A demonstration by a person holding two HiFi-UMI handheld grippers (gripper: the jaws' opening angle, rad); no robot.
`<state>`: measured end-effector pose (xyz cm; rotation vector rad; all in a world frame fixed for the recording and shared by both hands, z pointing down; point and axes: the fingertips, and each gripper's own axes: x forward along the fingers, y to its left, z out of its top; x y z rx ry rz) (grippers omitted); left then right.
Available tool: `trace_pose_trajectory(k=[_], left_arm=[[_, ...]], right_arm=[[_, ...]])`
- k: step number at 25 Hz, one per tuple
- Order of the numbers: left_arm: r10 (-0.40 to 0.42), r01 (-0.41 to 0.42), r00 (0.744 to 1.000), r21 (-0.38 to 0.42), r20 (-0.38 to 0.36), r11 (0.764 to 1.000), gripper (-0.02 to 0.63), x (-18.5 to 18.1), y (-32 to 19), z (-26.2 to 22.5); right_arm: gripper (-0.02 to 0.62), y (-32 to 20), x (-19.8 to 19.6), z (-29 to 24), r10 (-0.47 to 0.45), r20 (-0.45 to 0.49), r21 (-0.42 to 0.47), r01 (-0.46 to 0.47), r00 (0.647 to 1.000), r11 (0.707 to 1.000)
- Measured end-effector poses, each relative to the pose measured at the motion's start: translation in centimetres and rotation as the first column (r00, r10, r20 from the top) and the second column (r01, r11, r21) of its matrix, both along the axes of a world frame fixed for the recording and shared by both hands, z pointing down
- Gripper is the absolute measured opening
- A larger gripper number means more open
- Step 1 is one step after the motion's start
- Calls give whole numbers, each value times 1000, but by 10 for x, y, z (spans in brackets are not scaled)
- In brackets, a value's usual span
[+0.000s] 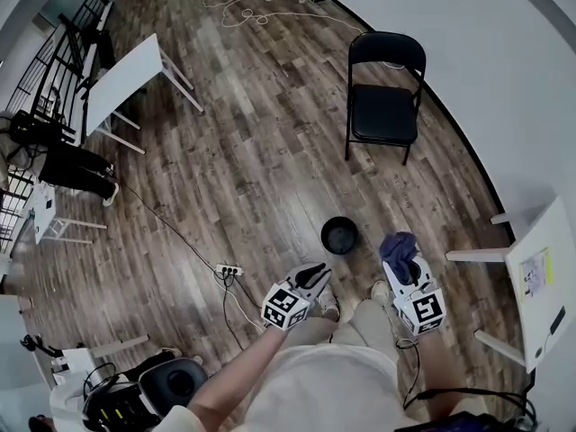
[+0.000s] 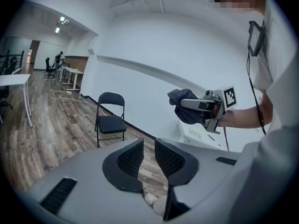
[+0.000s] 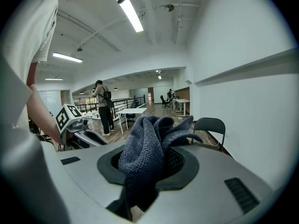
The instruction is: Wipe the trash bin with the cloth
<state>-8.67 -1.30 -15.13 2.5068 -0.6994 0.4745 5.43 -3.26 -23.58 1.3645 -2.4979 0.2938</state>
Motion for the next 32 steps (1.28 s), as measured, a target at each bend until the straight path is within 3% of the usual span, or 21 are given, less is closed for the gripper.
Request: trace_pose_trajectory(k=[10,21,32], left_arm=[[33,-32,998,-23,45,999,71,12,-2,38],[3,5,993,-66,117,998,71,26,-20,110],[5,9,989,-92,148,996,71,61,-30,181]], right_arm=[[106,9,14,44,14,-10,-52,-14,1000,999],[106,-15,22,124,-58,-27,-122,54,998,991],[106,-23,31,222,-38,-28,-207,31,999,978]])
